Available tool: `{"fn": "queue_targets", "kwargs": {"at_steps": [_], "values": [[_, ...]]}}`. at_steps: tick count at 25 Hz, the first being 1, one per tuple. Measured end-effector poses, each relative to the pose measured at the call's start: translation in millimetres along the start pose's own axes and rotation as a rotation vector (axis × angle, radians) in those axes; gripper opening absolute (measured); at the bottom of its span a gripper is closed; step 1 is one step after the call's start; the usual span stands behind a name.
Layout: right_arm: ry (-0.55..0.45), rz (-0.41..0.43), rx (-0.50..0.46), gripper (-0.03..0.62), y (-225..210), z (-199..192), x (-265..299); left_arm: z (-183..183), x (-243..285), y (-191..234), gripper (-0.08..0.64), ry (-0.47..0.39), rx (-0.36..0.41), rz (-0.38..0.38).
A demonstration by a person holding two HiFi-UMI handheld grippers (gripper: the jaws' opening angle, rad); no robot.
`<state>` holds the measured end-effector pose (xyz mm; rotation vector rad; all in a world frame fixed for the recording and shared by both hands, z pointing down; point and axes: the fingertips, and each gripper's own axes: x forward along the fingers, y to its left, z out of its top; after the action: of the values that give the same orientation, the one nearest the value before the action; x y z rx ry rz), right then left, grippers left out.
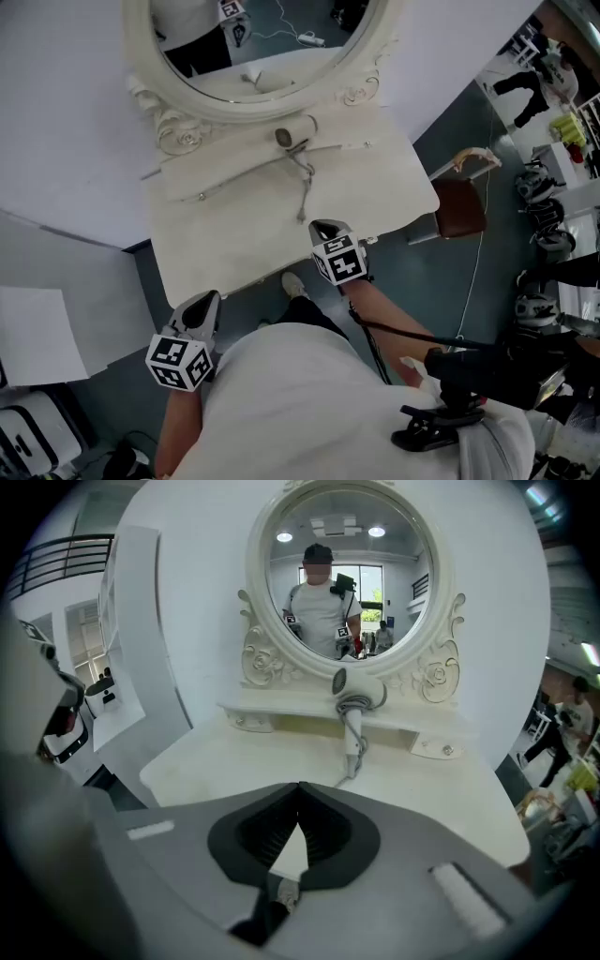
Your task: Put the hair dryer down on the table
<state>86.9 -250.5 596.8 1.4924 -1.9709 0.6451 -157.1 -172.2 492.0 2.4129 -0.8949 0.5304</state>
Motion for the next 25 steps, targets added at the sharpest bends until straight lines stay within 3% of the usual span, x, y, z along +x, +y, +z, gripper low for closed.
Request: {"fn": "queue_targets", "kwargs": {"at_steps": [12, 25], "values": [[-0.045, 0.080, -0.069, -0.001, 93.8, -38.4, -76.0, -59.0, -37.6, -22.0, 0.002, 0.030, 0.017, -0.070], [-0.079, 0.123, -0.131, -0.002, 153.4, -81.1, -139.0, -103.5, -57.1, -52.0, 0.002, 0.037, 0.032, -0.141]]}}
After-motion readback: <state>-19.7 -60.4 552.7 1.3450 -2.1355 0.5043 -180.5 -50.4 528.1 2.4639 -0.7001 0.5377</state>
